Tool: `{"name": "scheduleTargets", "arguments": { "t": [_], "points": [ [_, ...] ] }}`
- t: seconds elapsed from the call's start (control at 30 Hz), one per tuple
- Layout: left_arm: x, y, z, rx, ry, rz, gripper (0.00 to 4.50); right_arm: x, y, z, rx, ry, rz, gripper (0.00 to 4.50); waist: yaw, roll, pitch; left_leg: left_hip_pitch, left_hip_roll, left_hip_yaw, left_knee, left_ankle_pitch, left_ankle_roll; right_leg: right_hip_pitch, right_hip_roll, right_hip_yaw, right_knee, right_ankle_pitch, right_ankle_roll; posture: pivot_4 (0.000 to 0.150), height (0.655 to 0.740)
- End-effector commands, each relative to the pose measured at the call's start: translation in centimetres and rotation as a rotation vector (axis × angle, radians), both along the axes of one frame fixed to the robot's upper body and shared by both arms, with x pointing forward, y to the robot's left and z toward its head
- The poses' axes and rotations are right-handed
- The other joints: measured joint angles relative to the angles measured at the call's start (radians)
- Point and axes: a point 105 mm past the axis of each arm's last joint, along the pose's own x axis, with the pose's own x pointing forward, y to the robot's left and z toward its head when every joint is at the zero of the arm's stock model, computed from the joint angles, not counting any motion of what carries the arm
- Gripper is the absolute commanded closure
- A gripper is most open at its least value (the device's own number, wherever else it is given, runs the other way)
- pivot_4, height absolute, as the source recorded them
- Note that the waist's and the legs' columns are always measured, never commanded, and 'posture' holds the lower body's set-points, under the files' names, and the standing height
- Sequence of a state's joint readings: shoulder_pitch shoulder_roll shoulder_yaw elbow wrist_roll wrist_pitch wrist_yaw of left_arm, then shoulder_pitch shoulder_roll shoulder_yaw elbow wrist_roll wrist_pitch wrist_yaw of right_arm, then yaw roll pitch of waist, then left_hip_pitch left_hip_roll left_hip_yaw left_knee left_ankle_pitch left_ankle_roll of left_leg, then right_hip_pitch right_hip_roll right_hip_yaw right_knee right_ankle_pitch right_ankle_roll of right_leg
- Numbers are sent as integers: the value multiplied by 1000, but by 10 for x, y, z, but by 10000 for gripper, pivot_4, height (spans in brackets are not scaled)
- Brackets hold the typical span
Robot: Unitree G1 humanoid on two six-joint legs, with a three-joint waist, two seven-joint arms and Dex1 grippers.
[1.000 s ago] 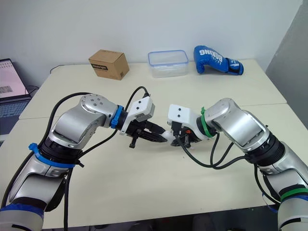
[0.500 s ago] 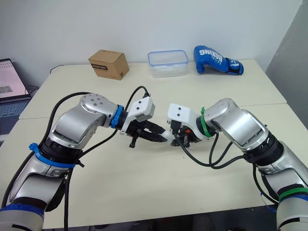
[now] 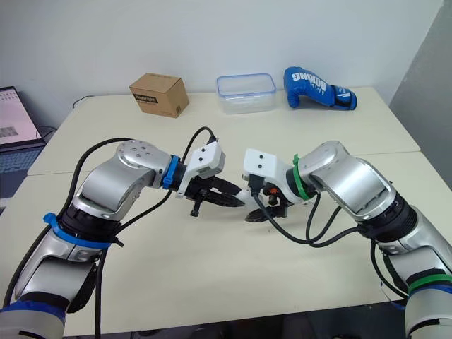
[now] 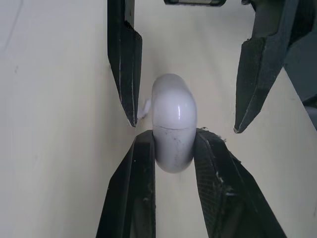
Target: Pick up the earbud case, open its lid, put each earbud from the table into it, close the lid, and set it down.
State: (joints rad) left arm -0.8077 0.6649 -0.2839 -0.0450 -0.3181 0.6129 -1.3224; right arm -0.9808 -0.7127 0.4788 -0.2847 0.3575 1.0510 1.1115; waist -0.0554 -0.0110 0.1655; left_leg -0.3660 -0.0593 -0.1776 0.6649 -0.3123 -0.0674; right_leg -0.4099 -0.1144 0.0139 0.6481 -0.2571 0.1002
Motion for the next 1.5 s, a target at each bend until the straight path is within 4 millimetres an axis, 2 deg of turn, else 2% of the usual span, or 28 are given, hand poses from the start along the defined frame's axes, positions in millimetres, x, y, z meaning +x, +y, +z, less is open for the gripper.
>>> {"name": "scheduleTargets", "arguments": {
  "t": [0.03,0.2,0.4,0.73,1.0,1.5],
  "points": [
    [-3,14,20,-110,-71,-2,37855,-1,-6,18,100,-22,9,8833,0,0,0,0,0,0,0,0,0,0,0,0,0,0,0,1500,7307],
    [-10,31,24,-264,-45,45,37855,-3,-9,33,327,43,6,8833,1,0,0,0,0,0,0,0,0,0,0,0,1,0,0,1500,7307],
    [-16,40,14,-376,-33,104,37855,-6,-14,39,511,119,-24,8833,3,0,0,0,0,0,1,0,0,0,-1,0,0,0,0,1500,7307],
    [-24,41,16,-503,-52,123,37855,-9,-10,38,592,163,-34,8833,5,0,0,0,0,0,1,0,0,1,-1,0,1,0,-1,1500,7307],
    [-26,36,16,-526,-36,100,37855,-11,-1,39,606,165,-16,8833,5,0,0,0,0,0,1,0,0,1,-1,0,1,0,-1,1500,7307],
    [-32,28,16,-514,11,63,37855,-1,4,33,594,166,-56,8374,4,0,0,0,0,0,0,0,0,1,-1,0,1,0,-1,1500,7307]
  ]
}}
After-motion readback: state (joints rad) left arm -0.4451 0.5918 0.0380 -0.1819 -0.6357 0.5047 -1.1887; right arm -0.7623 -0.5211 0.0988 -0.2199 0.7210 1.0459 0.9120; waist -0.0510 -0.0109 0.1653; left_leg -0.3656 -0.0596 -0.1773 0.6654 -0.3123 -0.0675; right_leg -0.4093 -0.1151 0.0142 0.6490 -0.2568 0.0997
